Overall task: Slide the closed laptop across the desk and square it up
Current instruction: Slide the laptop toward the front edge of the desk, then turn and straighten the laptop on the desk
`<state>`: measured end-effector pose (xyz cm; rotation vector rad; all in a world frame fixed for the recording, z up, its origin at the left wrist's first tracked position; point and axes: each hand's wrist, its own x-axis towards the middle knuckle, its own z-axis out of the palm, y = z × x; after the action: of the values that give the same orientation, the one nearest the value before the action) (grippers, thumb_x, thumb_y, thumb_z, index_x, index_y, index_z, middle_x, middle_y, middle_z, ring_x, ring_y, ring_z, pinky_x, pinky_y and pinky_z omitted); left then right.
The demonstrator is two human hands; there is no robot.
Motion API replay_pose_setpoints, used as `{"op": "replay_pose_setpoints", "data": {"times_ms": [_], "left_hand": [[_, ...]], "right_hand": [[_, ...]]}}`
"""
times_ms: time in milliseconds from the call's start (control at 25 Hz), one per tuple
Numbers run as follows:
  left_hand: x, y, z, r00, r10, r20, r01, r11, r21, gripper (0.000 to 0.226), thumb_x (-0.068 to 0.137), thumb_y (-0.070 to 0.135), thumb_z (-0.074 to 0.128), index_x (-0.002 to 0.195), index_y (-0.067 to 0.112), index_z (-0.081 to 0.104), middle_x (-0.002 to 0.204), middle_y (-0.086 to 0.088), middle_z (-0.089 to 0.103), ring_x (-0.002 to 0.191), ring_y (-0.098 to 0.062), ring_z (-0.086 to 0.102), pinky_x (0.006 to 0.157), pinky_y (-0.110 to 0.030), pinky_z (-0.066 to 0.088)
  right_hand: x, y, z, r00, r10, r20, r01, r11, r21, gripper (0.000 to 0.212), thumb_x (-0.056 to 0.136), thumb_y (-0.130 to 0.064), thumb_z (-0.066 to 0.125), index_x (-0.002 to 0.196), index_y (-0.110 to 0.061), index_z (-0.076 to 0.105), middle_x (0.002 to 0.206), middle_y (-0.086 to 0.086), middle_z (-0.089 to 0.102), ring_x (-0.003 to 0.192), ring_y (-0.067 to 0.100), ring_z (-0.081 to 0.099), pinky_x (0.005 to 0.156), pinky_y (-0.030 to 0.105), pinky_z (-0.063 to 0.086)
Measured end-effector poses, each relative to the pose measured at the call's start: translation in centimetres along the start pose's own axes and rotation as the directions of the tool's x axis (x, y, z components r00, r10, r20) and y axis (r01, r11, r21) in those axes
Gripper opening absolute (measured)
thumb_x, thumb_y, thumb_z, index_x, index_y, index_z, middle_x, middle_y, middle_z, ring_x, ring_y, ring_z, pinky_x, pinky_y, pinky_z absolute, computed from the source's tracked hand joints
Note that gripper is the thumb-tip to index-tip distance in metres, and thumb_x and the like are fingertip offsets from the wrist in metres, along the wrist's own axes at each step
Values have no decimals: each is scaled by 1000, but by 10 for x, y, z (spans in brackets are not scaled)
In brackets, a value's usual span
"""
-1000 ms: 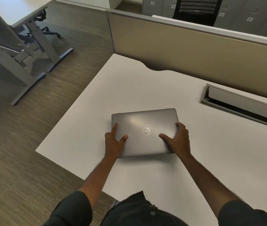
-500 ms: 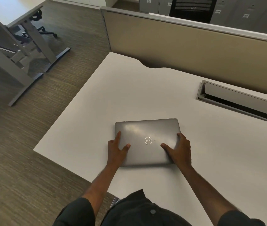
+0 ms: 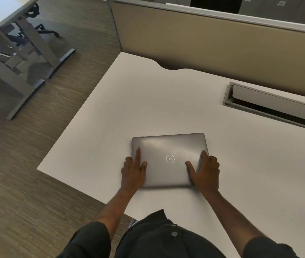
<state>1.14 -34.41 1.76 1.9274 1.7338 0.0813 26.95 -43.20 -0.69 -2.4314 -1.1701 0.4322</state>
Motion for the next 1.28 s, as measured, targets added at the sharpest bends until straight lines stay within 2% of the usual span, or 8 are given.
{"op": "replay_pose_setpoints", "data": {"times_ms": [160,600,720,800,880,960,1120,1280], "left_hand": [[-1,-3,0,998,52,-17,-49,988,147,64,104,45,34,160,26,9,120,-17,48,102,-36,52,91,-46,47],[-2,-7,-2,998,47,-52,-32,967,253,68,101,57,31,159,27,12,119,-13,50,99,-31,52,81,-44,51],[-5,-2,-1,994,-38,-106,47,995,84,73,98,58,42,159,27,16,131,-13,44,112,-34,48,92,-46,49],[-4,3,-1,993,-98,-69,93,993,-69,76,96,58,47,158,28,16,137,-13,39,120,-36,42,101,-46,43],[1,9,-2,990,-138,-16,135,982,-131,81,91,61,54,157,29,20,139,-12,36,123,-36,39,105,-45,39],[5,16,-4,984,-179,14,179,971,-156,88,83,63,64,155,31,24,138,-11,36,123,-37,39,107,-46,40],[14,17,-7,962,-270,49,272,914,-300,96,72,51,82,153,37,31,136,-11,39,127,-34,40,110,-41,37],[22,13,-12,962,-259,82,271,888,-372,103,66,48,88,152,38,32,121,-17,51,121,-33,51,109,-36,40]], "right_hand": [[-2,0,1,1000,7,1,-7,998,-58,77,83,-63,65,137,-13,44,116,15,51,101,38,50,83,47,49],[-8,-7,4,999,7,-40,-12,992,-122,71,86,-56,66,137,-11,46,122,19,51,105,42,52,83,50,48],[-7,-7,4,998,8,-65,-15,994,-112,73,85,-62,64,137,-15,44,132,18,48,113,42,51,87,52,48],[-7,-7,5,998,18,-54,-24,993,-114,79,82,-69,62,138,-18,43,131,17,48,114,40,50,88,51,48],[-4,-10,4,999,36,-38,-40,992,-122,85,78,-76,59,140,-20,42,125,16,49,110,39,50,85,50,48],[0,-15,5,998,62,-31,-66,991,-119,90,75,-79,60,140,-20,41,122,17,49,107,40,50,83,49,48],[5,-20,5,993,116,-20,-117,992,-54,93,69,-78,67,140,-23,41,123,19,48,110,40,48,87,51,46],[11,-19,1,987,159,4,-159,987,23,94,65,-80,69,136,-26,40,119,18,50,111,39,50,92,51,46]]}}
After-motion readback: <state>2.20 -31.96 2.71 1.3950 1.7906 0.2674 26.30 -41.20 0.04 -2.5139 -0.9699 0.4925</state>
